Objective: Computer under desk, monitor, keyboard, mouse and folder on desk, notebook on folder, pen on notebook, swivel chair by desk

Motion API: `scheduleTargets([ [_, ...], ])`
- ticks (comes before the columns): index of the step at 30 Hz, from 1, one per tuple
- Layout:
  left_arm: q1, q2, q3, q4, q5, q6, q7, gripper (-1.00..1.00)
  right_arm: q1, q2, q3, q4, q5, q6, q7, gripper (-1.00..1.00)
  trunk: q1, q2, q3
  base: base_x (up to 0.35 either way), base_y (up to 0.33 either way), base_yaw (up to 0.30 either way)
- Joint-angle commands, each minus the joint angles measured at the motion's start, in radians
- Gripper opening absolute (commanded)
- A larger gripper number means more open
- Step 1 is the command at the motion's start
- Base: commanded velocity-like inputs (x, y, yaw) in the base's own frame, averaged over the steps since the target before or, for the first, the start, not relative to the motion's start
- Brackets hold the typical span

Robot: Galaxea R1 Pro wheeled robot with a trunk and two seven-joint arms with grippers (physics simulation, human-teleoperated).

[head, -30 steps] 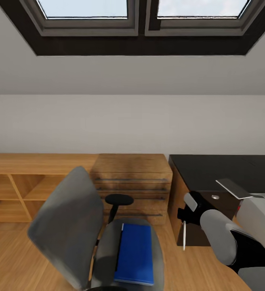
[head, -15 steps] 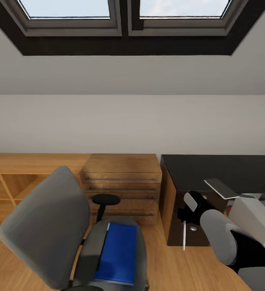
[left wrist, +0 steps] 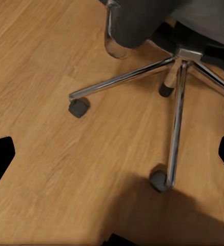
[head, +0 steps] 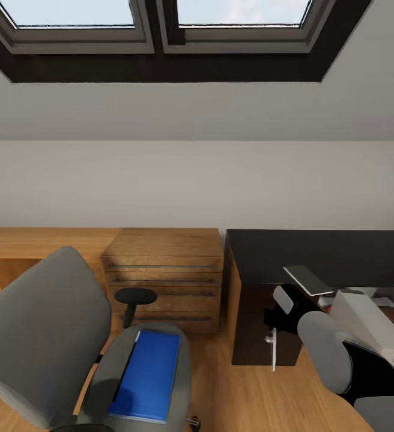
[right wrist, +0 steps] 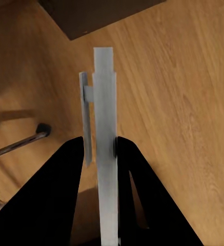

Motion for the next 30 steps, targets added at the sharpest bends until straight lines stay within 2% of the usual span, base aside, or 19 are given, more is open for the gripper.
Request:
scheduleTargets([
  [1, -0.001, 0.000, -0.008, 0.001, 0.011, -0.003, -0.004, 1.00, 0.000, 0.000, 0.001, -0.001, -0.011, 0.002, -0.007, -1.00, 0.000, -0.001, -0.001, 0.000, -0.304, 0.000],
  [30, -0.001, 0.000, -0.008, 0.001, 0.011, -0.002, -0.004, 1.00, 0.000, 0.000, 0.001, -0.001, -0.011, 0.002, -0.007, -1.00, 0.000, -0.001, -0.001, 0.000, -0.304, 0.000],
])
